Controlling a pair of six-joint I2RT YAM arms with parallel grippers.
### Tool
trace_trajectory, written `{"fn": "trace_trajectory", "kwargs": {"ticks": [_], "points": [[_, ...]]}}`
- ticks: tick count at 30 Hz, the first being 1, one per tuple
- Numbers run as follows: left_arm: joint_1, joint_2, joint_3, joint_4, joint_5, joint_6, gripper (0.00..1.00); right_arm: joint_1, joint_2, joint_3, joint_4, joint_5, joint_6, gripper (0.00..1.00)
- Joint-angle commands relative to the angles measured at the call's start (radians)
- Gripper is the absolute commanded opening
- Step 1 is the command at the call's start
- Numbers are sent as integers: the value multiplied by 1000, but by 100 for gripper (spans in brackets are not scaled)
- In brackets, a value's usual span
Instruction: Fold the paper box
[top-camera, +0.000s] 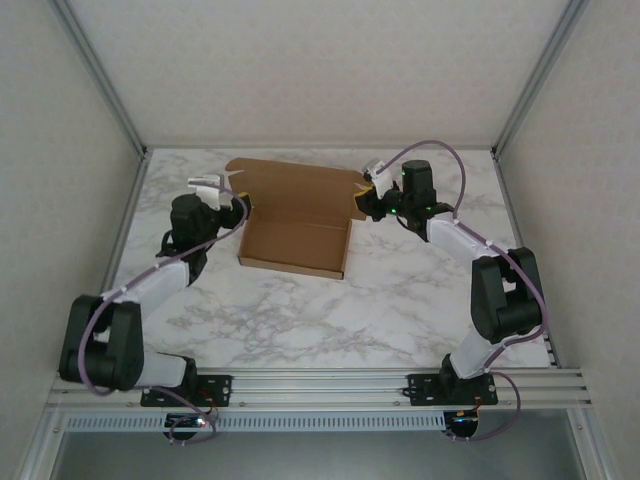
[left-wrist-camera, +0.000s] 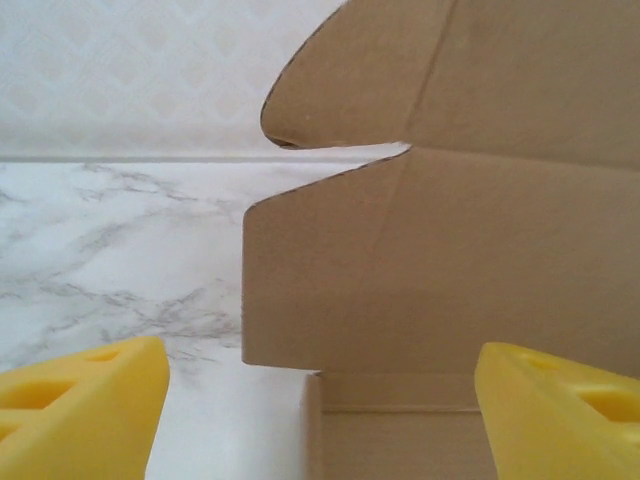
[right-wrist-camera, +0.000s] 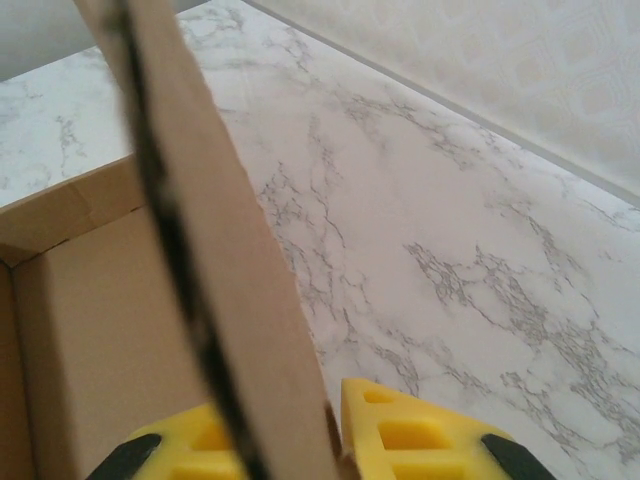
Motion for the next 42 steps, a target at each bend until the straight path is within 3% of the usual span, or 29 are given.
{"fn": "trace_trajectory", "kwargs": {"ticks": [1,9,13,19,27,35,38,42], "points": [[89,76,92,23,128,90,100,7,0,38,-11,-44,-18,17],[119,221,162,81,265,223,99,11,-6,47,-24,-81,-20,17],[118,290,238,24,373,276,92,20,-6,50,-47,-97,-35,17],[118,341,272,58,373,301,89,30,0,48,-67,-105,-54,16],[118,401,317,108,469,284,87,34,4,61,-91,-118,-63,14],[113,414,339,93,637,273,58,37,4,75,-95,-104,-52,13],[104,402,328,69,640,290,47,36,7,77,-90,-90,-39,13],[103,351,268,107,617,274,41,36,5,79,-83,-49,-16,11]]}}
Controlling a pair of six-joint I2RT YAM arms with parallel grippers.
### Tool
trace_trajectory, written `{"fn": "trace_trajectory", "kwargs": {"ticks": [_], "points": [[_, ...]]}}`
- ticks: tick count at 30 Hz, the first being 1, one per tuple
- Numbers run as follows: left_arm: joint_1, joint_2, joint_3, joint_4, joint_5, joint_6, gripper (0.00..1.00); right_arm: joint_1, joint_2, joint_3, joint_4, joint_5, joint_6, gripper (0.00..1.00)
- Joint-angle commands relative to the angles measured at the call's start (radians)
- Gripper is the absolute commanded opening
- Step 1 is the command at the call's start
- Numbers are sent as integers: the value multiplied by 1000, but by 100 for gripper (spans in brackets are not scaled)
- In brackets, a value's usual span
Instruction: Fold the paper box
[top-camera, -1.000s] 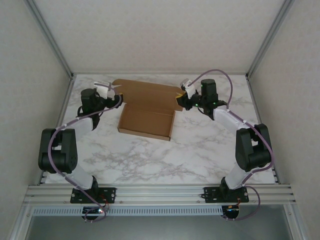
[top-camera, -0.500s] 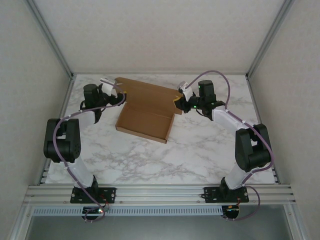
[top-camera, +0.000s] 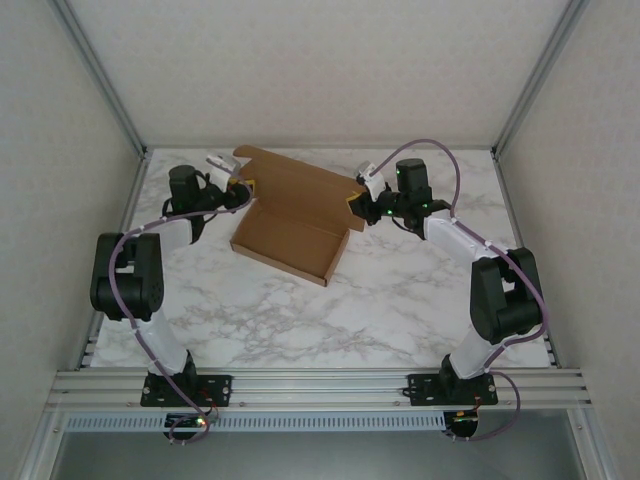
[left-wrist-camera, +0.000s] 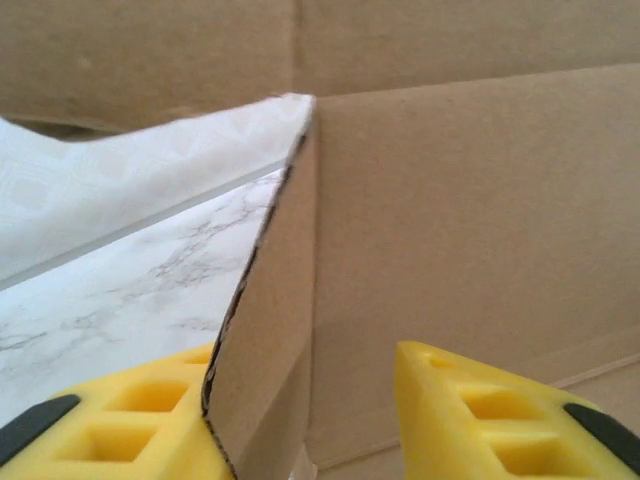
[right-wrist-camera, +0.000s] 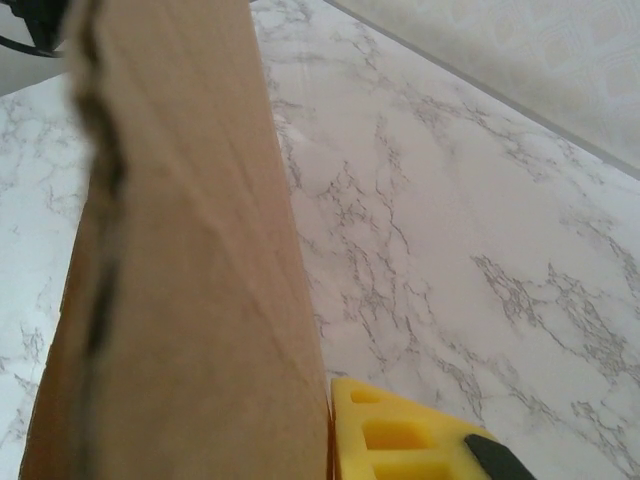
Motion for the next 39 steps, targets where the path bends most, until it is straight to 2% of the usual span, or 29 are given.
{"fn": "trace_trajectory", "kwargs": {"ticks": [1,8,13,16,21,26,30,35,39], "points": [[-11,-67,-50,46,38,-11,40,7,4,41,7,34,35,11],[-53,-173,-121,41,10,-16,37,9,2,41,46,66,122,11],[-94,-219,-165,34,-22,-46,28,30,-4,35,48,100,168,9],[-117,-259,-232,93,-89,-85,21,64,-7,23,69,223,247,0],[-126,-304,-345,233,-175,-196,14,145,-14,7,92,500,364,0],[-155,-331,-414,293,-252,-241,3,202,6,46,61,751,476,0],[-170,-351,-457,346,-298,-270,0,253,12,63,82,906,527,0],[-200,-372,-489,407,-379,-292,0,293,5,53,154,1027,562,0],[-222,-368,-517,499,-465,-359,0,300,2,0,244,1043,592,0]]}}
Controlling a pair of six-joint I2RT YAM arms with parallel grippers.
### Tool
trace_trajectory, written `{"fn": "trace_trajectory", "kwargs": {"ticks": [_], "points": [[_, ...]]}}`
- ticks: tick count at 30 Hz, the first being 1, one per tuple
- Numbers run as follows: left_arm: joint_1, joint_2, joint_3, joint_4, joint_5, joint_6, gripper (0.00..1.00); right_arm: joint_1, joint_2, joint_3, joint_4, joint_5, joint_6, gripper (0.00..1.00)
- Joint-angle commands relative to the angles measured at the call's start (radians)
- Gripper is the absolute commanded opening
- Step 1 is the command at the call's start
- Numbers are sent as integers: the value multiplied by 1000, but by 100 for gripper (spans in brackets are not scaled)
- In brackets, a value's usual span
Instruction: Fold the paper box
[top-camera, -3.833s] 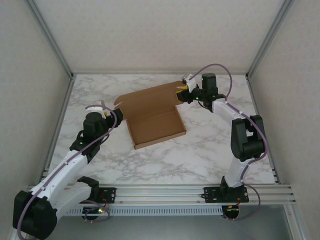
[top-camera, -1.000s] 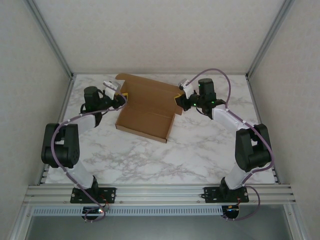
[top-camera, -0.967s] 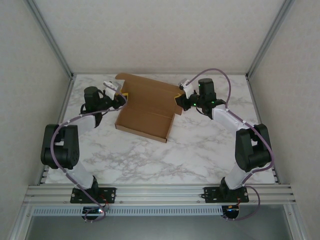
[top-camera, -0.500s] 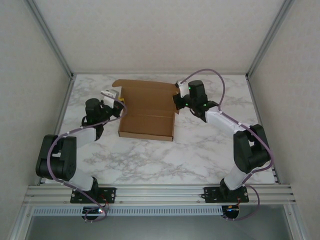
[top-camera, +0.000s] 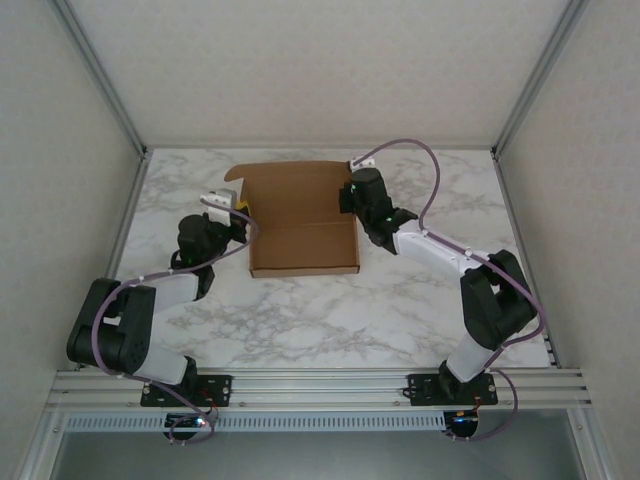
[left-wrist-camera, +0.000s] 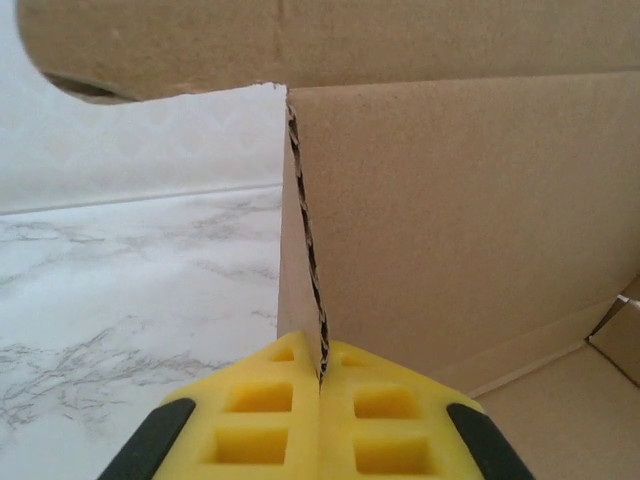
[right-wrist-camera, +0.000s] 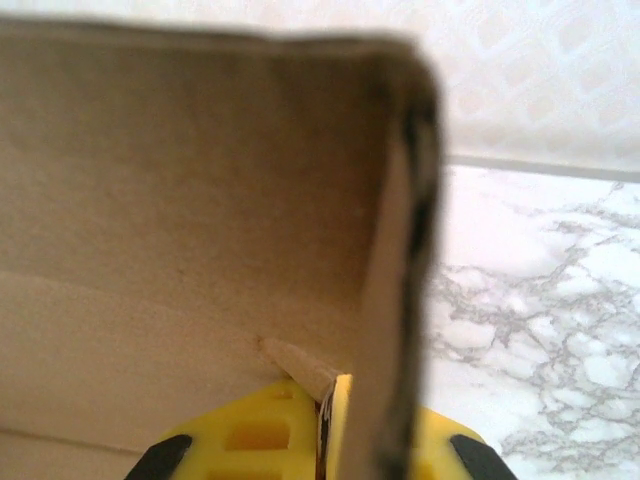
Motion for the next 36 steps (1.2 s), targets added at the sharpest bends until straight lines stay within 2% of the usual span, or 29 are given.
{"fn": "trace_trajectory", "kwargs": {"ticks": [1,7,14,24,36], "points": [[-50,-28,-21,147,-28,-86,0,20,4,-37,147,86,69,0],[-127,-28,-104,253,-196,-129,0,39,-18,-168,299,97,117,0],[-187,-13,-188,338,-304,-163,0,55,-30,-240,374,107,133,0],[-299,-7,-279,447,-469,-120,0,74,-57,-356,462,127,168,0],[-343,54,-323,537,-522,-136,0,79,-119,-503,643,137,187,0]]}}
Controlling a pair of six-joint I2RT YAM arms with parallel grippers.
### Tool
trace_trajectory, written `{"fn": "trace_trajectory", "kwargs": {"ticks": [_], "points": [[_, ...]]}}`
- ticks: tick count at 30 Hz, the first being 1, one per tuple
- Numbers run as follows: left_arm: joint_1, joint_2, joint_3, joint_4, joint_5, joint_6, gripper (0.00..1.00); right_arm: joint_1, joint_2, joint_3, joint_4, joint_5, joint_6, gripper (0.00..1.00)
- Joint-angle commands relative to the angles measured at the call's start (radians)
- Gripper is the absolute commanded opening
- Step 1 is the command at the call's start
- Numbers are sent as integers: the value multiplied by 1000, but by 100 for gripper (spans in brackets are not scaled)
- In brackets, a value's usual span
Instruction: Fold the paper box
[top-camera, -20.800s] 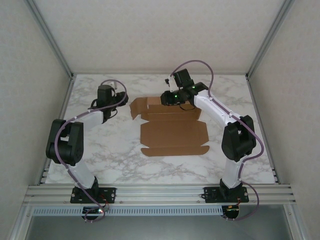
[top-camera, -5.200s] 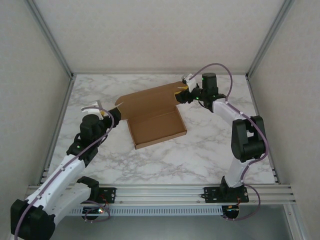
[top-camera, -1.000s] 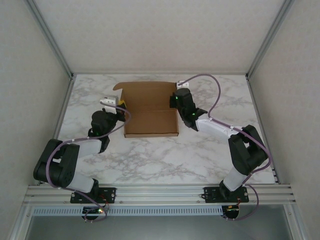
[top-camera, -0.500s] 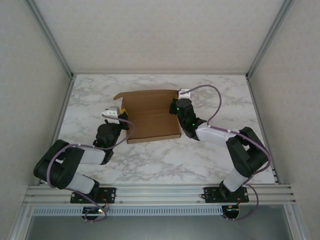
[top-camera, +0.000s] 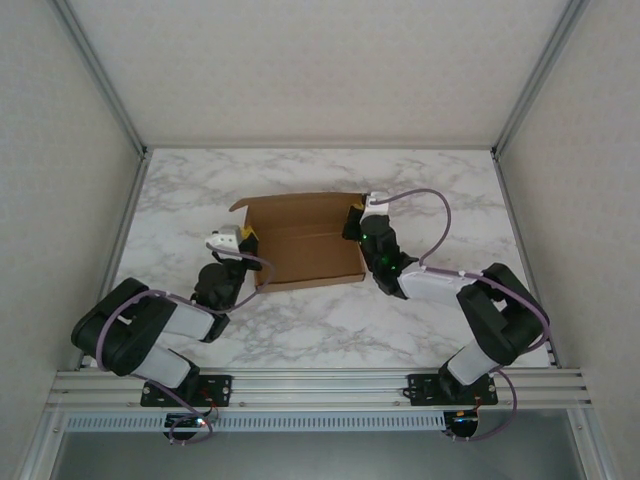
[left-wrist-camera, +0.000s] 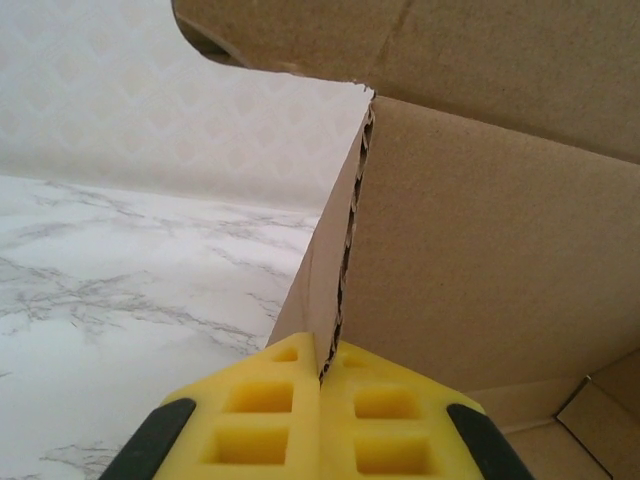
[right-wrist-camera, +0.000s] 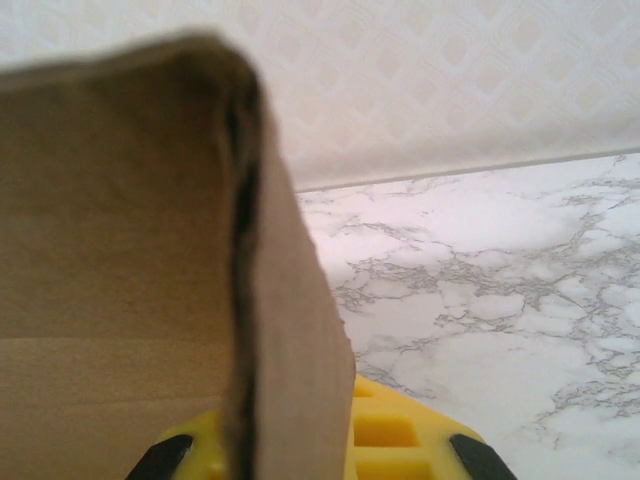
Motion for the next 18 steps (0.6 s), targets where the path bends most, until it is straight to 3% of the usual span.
{"fn": "trace_trajectory", "kwargs": {"ticks": [1,10,16,18], "points": [[-28,34,-22,72,-11,-20,0,7,-24,-50,63,48,48,0],[-72,223,34,292,-155,-4,0,2,-16,-58,123,100,68,0],[-72,257,116,288,-178,1,10,1,0,40,5,95,65,0],[-71,268,144,276,-170,9,8,-1,16,60,-15,85,71,0]]}}
